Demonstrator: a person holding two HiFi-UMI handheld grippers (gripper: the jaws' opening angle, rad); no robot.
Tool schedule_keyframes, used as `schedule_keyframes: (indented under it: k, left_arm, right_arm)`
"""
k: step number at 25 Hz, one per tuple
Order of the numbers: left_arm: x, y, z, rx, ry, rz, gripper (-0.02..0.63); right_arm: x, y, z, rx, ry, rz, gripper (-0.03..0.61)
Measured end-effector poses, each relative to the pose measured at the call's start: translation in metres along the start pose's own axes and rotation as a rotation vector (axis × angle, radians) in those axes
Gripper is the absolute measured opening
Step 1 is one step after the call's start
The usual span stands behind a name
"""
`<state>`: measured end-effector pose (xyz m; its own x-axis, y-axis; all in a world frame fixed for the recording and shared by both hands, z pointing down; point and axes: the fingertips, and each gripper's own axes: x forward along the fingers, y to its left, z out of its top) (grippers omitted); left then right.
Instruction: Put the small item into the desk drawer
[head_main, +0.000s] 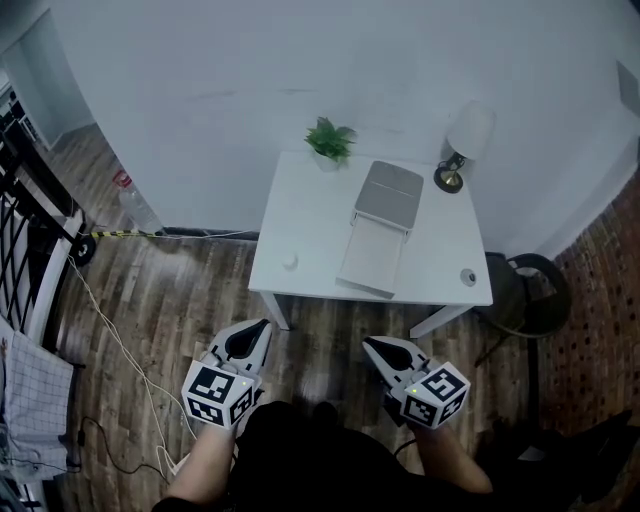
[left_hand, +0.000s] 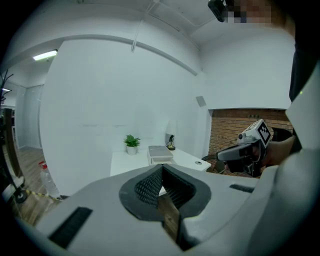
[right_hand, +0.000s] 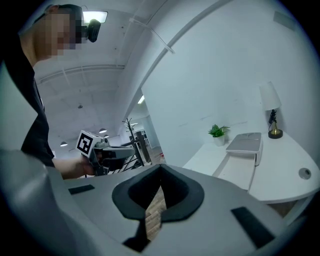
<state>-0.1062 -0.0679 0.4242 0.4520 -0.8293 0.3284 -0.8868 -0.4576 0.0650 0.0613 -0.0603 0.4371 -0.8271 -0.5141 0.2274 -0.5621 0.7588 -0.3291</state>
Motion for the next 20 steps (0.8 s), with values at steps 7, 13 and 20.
schedule_keyframes:
  k: [7,13,20]
  left_arm:
    - [0.019,0.017,-0.003,0.021,-0.001,0.002,0.009]
    - [0.053,0.05,-0.008,0.011,0.015,-0.014,0.045]
    - [0.108,0.112,-0.013,0.017,0.064,-0.073,0.146]
  right_arm:
    - [0.006,-0.012,0.006,0.01,-0.009,-0.028,0.003]
    - [0.041,-0.034,0.012,0.017,0.006,-0.053,0.003]
    - [0.107,-0.061,0.038,0.011,0.027,-0.07,0.003]
